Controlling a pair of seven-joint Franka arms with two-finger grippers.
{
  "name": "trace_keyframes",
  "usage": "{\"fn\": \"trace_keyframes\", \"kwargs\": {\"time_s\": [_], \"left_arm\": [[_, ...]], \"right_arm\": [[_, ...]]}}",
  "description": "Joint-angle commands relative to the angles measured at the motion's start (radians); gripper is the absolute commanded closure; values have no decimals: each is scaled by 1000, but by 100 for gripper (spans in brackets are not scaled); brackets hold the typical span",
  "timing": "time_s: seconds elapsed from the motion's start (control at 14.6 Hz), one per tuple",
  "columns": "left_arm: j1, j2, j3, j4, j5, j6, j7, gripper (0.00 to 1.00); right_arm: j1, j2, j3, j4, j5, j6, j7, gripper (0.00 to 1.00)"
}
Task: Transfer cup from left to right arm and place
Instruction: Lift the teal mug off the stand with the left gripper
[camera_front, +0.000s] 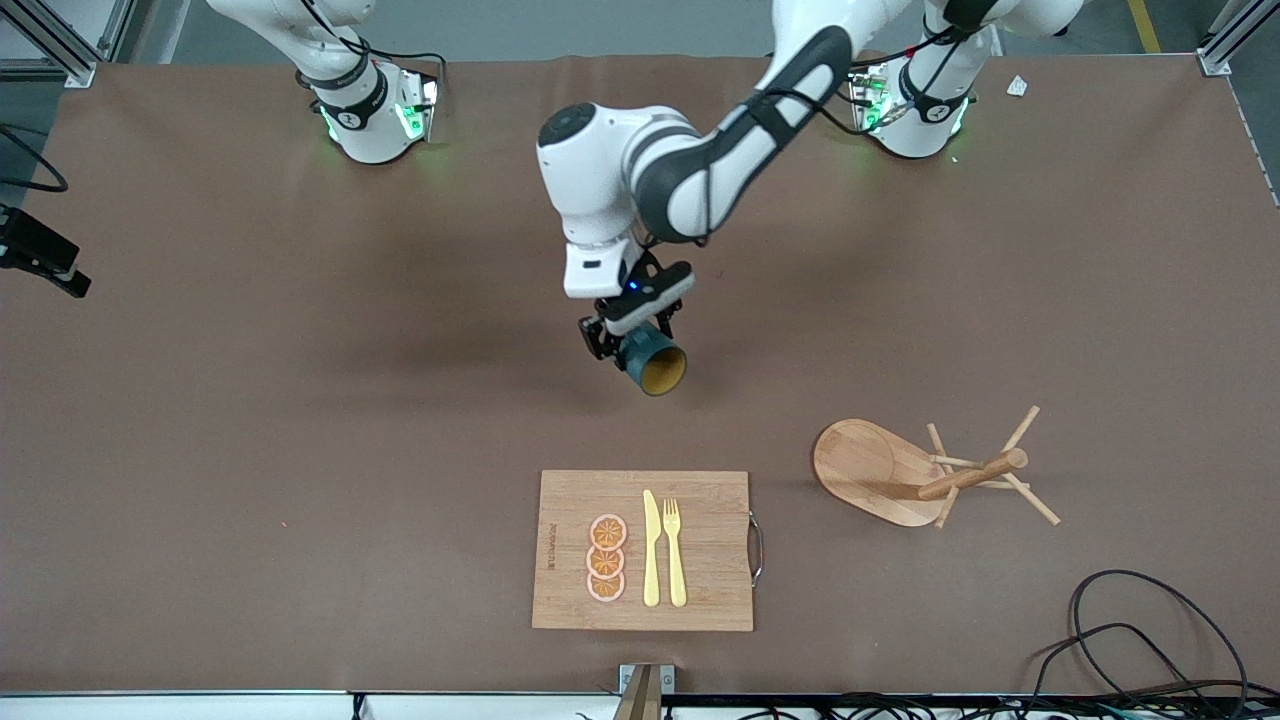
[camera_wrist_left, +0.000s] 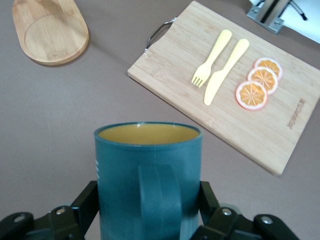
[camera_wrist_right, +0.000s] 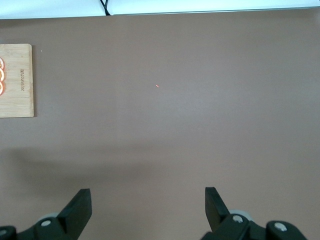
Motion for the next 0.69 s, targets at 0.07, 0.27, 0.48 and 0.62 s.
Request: {"fn": "trace_keyframes", "kwargs": {"time_s": [0.07, 0.27, 0.48, 0.62], "left_arm": [[-112, 56, 22, 18, 157, -67, -129, 63], [-186, 90, 22, 14, 248, -136, -173, 62], [-269, 170, 22, 14, 422, -242, -228, 64], [-301, 210, 22, 14, 525, -261, -297, 64]], "right_arm": [[-14, 2, 10, 4, -2, 0, 3, 0], [-14, 1, 10, 4, -2, 0, 3, 0], [-14, 2, 10, 4, -2, 0, 3, 0], [-14, 2, 10, 6, -2, 0, 3, 0]]}}
